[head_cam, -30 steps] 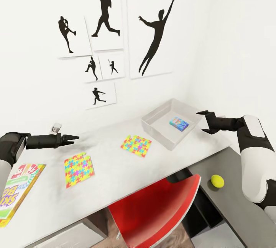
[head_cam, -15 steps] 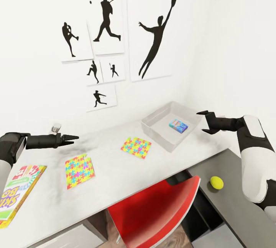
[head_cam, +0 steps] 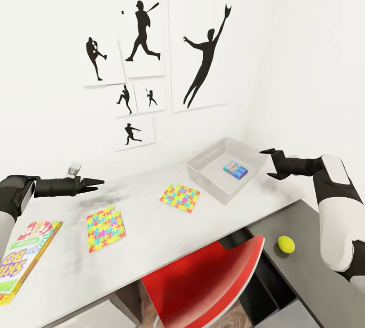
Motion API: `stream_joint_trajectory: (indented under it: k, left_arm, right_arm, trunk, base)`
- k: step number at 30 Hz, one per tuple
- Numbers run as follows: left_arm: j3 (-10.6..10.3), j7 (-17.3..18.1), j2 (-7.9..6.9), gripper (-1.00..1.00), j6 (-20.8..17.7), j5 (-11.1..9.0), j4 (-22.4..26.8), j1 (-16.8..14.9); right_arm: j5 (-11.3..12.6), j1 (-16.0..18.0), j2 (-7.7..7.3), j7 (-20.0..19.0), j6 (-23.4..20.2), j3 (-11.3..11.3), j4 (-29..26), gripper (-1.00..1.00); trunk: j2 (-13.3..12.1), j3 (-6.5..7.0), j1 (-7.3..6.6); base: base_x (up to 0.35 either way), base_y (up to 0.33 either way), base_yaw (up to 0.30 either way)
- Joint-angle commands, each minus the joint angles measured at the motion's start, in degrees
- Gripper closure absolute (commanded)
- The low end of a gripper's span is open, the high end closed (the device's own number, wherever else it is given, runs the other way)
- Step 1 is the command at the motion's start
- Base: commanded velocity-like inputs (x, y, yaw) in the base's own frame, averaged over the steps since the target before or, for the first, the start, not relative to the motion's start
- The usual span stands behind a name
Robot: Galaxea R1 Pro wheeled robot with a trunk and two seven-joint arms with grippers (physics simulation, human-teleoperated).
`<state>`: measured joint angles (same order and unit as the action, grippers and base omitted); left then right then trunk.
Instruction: Put all the toys in the child's room - the three board games (two on the bed and one on the table), the two jigsaw puzzles on the table, and the tennis ball on the table - inside the toy box on the table in the child's room.
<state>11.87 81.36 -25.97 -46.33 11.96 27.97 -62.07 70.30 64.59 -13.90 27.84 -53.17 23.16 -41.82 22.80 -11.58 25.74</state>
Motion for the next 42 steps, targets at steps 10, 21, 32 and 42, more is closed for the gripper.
stream_joint_trajectory:
  k: [10,21,32,42]
  left_arm:
    - [0.1,0.4,0.04,-1.00,-0.6,0.7,0.0,-0.1]
    - [0.1,0.4,-0.18,-1.00,-0.5,0.7,0.0,-0.1]
    - [-0.1,0.4,-0.14,-1.00,-0.5,0.7,0.0,-0.1]
    - [0.0,0.4,-0.14,-1.00,-0.5,0.7,0.0,-0.1]
  right_arm:
    - [0.6,-0.2,-0.06,0.7,-1.7,0.2,-2.3,-1.00]
    - [0.5,-0.8,-0.07,0.7,-4.4,0.3,-2.7,-1.00]
    - [0.5,-2.8,-0.08,0.6,-4.5,0.3,-2.7,-1.00]
    - [0.5,-3.0,-0.08,0.6,-4.5,0.2,-2.7,-1.00]
  trunk:
    - [0.1,0.83,0.04]
    - [0.1,1.88,0.04]
    - [0.1,2.92,0.04]
    - [0.1,3.87,0.04]
  base:
    - [0.000,0.000,0.000]
    - [0.000,0.000,0.000]
    - [0.000,0.000,0.000]
    - [0.000,0.000,0.000]
